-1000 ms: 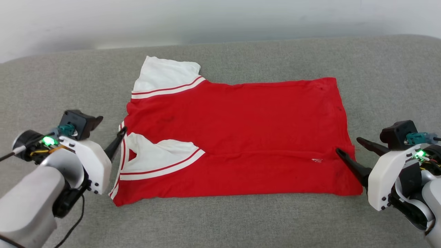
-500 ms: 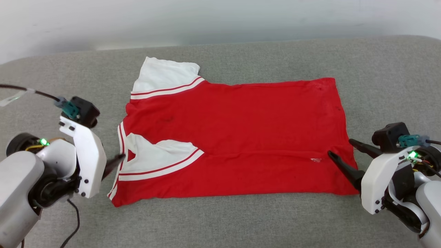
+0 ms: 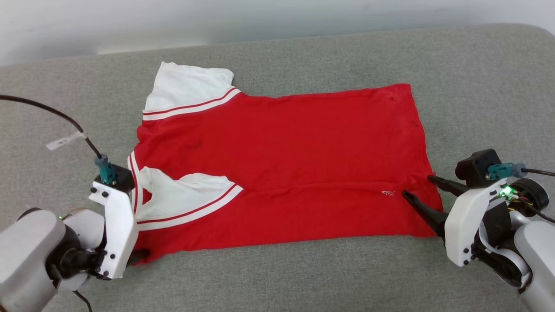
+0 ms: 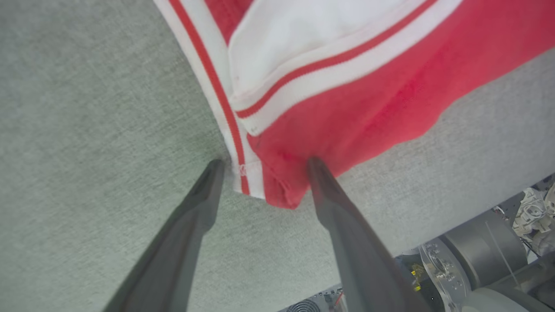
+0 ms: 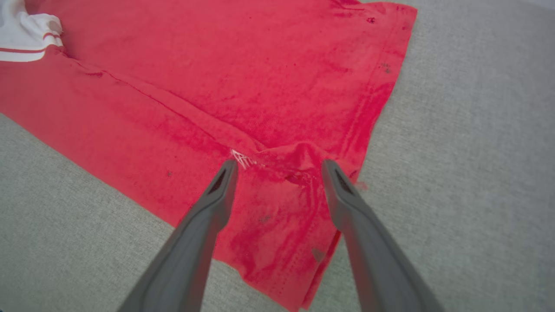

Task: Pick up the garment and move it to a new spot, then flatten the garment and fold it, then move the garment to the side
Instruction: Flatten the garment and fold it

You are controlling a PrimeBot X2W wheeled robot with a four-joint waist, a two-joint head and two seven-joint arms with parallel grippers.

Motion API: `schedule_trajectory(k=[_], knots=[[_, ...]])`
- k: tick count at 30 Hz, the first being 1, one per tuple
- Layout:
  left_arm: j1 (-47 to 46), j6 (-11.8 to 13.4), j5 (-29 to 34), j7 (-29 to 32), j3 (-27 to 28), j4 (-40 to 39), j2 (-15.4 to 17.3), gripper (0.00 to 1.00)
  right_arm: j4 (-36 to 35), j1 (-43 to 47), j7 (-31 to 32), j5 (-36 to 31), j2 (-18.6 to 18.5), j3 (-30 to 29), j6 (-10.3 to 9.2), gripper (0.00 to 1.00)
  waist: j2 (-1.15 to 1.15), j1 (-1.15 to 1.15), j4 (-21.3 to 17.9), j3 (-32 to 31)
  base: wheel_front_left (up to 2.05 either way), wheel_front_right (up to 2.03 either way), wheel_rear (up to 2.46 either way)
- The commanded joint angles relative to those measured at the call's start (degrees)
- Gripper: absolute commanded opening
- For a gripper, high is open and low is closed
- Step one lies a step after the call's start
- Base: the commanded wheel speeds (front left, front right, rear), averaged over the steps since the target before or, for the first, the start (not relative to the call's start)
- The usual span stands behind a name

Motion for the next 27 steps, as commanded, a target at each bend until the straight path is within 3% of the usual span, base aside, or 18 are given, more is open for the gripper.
schedule_trajectory(k=[1,5,6,7,16,23,27], knots=[[1.09,-0.19,0.14,-0.31,-0.35,1.02,-0.81,1.0,0.28,-0.99,-0.09,0.34,0.21,0.25,-0.04,1.0,0.0,0.0,-0.23,0.29,0.0,0.0,0.0],[2.54,-1.12,0.37,-0.89,-2.02,4.17,-3.24,1.0,0.76,-2.08,-0.37,0.83,0.43,0.95,-0.03,1.0,0.0,0.0,-0.44,0.38,0.0,0.0,0.0],[2.59,-1.46,0.51,-1.09,-2.29,4.69,-3.56,0.43,0.79,-2.43,-0.47,0.95,0.28,1.02,-0.03,1.0,0.0,0.0,-0.42,0.24,0.0,0.0,0.0],[2.56,-1.83,0.56,-1.32,-2.51,5.22,-3.88,0.0,0.69,-2.71,-0.71,1.12,0.15,1.09,-0.04,1.0,0.0,0.0,-0.37,0.03,0.0,0.0,0.0],[0.36,-4.14,3.66,-2.77,-3.51,2.88,-2.47,0.0,-2.67,-8.99,4.83,1.84,-6.13,4.64,-0.04,1.0,0.0,0.0,0.68,-3.41,0.0,0.0,0.0],[-0.07,-3.86,4.7,-3.4,-3.39,-0.91,-1.0,0.0,-7.04,-16.32,20.72,7.8,-14.6,13.57,-0.04,1.0,0.0,0.0,1.47,-4.77,0.0,0.0,0.0],[-0.57,-3.14,4.84,-3.6,-2.65,-3.47,-0.01,0.0,-7.93,-19.6,29.34,12.62,-17.03,17.19,-0.04,1.0,0.0,0.0,1.9,-4.34,0.0,0.0,0.0]])
